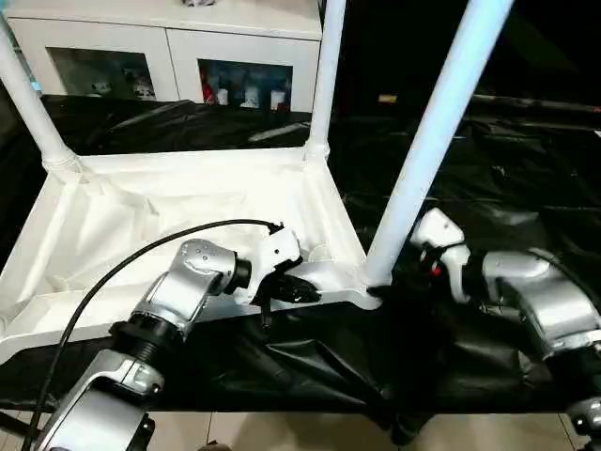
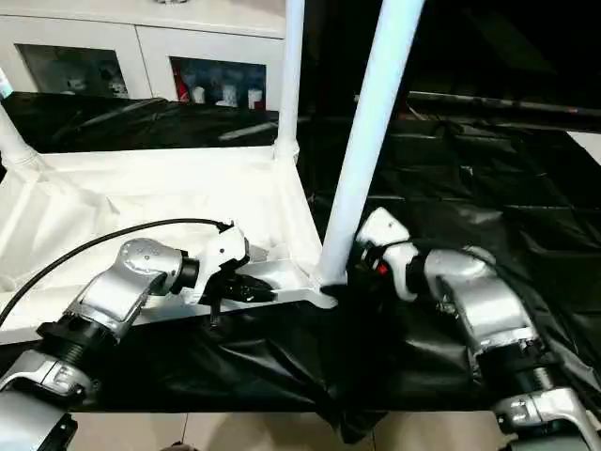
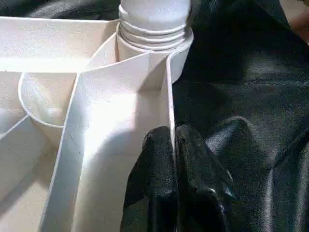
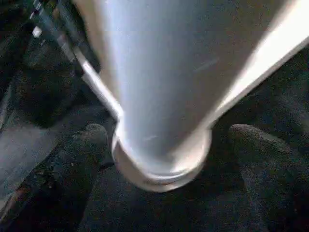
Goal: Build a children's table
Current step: Rotate leg to tighten
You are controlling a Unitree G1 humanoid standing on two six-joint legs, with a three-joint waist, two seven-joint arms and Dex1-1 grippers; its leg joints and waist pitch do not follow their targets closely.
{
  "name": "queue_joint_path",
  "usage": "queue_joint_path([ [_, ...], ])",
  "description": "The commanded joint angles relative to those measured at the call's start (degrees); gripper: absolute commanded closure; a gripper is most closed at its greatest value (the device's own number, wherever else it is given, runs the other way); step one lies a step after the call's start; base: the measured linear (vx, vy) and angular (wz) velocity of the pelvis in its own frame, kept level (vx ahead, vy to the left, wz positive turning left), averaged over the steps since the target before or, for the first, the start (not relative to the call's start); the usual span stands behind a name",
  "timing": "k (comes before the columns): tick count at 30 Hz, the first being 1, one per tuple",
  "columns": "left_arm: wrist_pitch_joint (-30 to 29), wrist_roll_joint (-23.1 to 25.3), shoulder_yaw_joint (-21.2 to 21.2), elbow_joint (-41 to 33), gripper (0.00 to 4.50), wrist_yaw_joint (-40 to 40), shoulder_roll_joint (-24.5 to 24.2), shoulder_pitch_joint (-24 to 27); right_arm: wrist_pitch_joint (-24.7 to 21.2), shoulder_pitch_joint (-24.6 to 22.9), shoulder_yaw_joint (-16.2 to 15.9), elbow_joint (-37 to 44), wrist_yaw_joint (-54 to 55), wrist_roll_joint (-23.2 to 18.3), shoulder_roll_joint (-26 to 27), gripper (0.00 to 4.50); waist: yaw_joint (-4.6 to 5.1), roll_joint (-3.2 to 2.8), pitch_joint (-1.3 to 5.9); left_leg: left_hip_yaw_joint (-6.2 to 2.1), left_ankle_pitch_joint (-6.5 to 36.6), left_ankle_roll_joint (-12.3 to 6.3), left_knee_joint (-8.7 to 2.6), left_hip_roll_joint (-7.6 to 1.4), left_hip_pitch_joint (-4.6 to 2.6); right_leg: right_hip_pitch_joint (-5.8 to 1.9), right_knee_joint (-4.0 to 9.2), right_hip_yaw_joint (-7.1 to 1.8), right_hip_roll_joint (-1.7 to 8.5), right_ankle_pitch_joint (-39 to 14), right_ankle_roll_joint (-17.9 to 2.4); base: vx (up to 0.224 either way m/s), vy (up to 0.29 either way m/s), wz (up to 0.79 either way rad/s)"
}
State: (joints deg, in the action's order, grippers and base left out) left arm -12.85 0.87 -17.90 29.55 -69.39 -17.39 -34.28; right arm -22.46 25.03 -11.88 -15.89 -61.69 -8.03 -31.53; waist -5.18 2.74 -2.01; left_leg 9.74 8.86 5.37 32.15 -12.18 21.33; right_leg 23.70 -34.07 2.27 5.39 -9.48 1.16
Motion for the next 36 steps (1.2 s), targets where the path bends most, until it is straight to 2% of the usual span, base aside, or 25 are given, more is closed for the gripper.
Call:
queue_joint_path([
  [1,-0.04,-2.35,-0.08,-2.01,4.5,-1.51,0.74,0.25,0.66,0.5,-0.61,-0.36,0.54,1.63,-0.08,0.09,-0.03,0.48,3.21,0.7,14.12,-2.35,-3.19,-0.51,-0.37,-2.89,3.6,-1.17,1.58,-11.85,-11.58,0.0,0.0,0.0],
  [6,-0.27,-2.36,-0.12,-2.4,4.5,-1.39,0.72,0.33,1.21,1.55,0.08,-2.33,2.41,1.43,1.4,0.09,0.03,0.28,3.26,0.77,13.53,-2.41,-3.08,-0.39,-0.4,-2.91,3.48,-1.17,1.52,-10.33,-12.26,0.0,0.0,0.0],
  [13,-0.27,-2.36,-0.12,-2.4,4.5,-1.39,0.72,0.33,1.21,1.55,0.08,-2.33,2.41,1.43,1.4,0.09,-0.03,0.3,3.29,0.76,13.49,-2.49,-3.02,-0.43,-0.5,-3.01,3.36,-1.17,1.49,-9.57,-12.48,0.0,0.0,0.0],
  [14,-0.29,-2.31,-0.11,-2.37,4.5,-1.3,0.68,0.24,1.28,1.89,0.51,-2.88,2.5,0.81,1.92,0.35,-0.02,0.27,3.27,0.77,13.56,-2.48,-3.02,-0.42,-0.49,-3.0,3.37,-1.17,1.47,-9.55,-12.53,0.0,0.0,0.0],
  [16,-0.36,-2.28,-0.1,-2.4,4.5,-1.31,0.61,0.22,1.22,1.82,0.7,-2.78,2.09,0.2,2.13,0.35,-0.03,0.32,3.3,0.76,13.77,-2.53,-3.0,-0.41,-0.49,-3.03,3.35,-1.15,1.5,-9.71,-12.58,0.0,0.0,0.0],
  [24,-0.97,-2.42,-0.15,-3.04,4.5,-1.72,0.13,0.76,0.89,1.08,1.22,-1.09,0.39,-1.05,1.98,1.23,-0.04,0.29,3.35,0.79,13.0,-2.86,-2.91,-0.41,-0.51,-3.07,3.2,-1.15,1.44,-8.52,-13.01,0.0,0.0,0.0],
  [29,-0.99,-2.41,-0.11,-2.97,4.5,-1.61,0.13,0.79,0.86,1.03,1.41,-1.14,0.57,-1.15,1.98,1.61,-0.05,0.34,3.38,0.8,12.73,-2.86,-2.86,-0.39,-0.49,-3.12,3.15,-1.14,1.45,-8.42,-13.04,0.0,0.0,0.0],
  [36,-1.07,-2.45,-0.22,-2.9,4.5,-1.24,0.42,0.71,1.02,0.74,1.18,-1.29,1.56,-1.67,3.31,1.79,-0.06,0.32,3.39,0.78,12.67,-2.73,-2.86,-0.38,-0.5,-3.11,3.11,-1.12,1.44,-8.6,-12.94,0.0,0.0,0.0],
])
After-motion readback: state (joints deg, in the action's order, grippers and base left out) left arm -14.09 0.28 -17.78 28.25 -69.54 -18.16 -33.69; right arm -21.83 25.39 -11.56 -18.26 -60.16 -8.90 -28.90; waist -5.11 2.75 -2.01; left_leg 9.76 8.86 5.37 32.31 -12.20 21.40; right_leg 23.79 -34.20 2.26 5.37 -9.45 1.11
